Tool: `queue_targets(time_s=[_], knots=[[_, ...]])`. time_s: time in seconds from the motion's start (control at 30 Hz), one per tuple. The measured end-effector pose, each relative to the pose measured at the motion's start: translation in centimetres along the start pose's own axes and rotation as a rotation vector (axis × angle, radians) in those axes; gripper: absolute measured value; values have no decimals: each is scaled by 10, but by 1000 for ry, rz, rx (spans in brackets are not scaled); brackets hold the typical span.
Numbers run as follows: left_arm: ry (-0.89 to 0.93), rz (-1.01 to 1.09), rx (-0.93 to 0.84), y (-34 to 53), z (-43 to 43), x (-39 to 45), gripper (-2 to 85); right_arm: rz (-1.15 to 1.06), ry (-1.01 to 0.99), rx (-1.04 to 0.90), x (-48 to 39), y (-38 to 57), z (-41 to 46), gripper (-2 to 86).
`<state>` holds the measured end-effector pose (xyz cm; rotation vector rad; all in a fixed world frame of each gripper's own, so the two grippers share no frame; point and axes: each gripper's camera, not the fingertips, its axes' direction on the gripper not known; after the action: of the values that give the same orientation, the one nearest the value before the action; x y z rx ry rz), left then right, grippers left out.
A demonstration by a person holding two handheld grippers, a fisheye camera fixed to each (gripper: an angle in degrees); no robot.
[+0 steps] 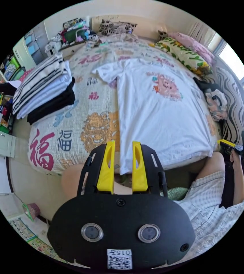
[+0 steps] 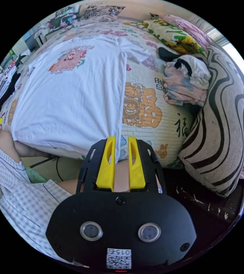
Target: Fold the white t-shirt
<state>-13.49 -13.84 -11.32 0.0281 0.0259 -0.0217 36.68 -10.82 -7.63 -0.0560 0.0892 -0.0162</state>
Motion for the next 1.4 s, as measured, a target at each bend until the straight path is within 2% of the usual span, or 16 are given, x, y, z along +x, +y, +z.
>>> queue_targets(time_s=[0.17, 0.33, 0.6, 0.77, 0.97, 1.17, 1.3, 1.4], knots=[[82, 61, 160, -16, 4, 69, 107, -26, -91, 62, -13, -10, 7, 77], [124, 191, 175, -59, 18, 144, 109, -6, -159, 104, -2, -17, 21, 78], [209, 413, 243, -212, 38, 284, 112, 290, -272, 261, 117, -58, 39, 80], [215, 568, 210, -350, 86, 430, 120, 425, -295, 330, 181, -115, 65, 80], [127, 724, 111, -438, 186, 580, 105, 512, -359, 261, 231, -181, 125, 80], [42, 785, 10, -474, 274, 653, 92, 478, -352, 252, 243, -208, 155, 76], [40, 771, -83, -489, 312, 667, 82, 424, -299, 278, 243, -219, 161, 62], [59, 763, -77, -498, 323, 668, 64, 353, -278, 284, 240, -229, 166, 31]])
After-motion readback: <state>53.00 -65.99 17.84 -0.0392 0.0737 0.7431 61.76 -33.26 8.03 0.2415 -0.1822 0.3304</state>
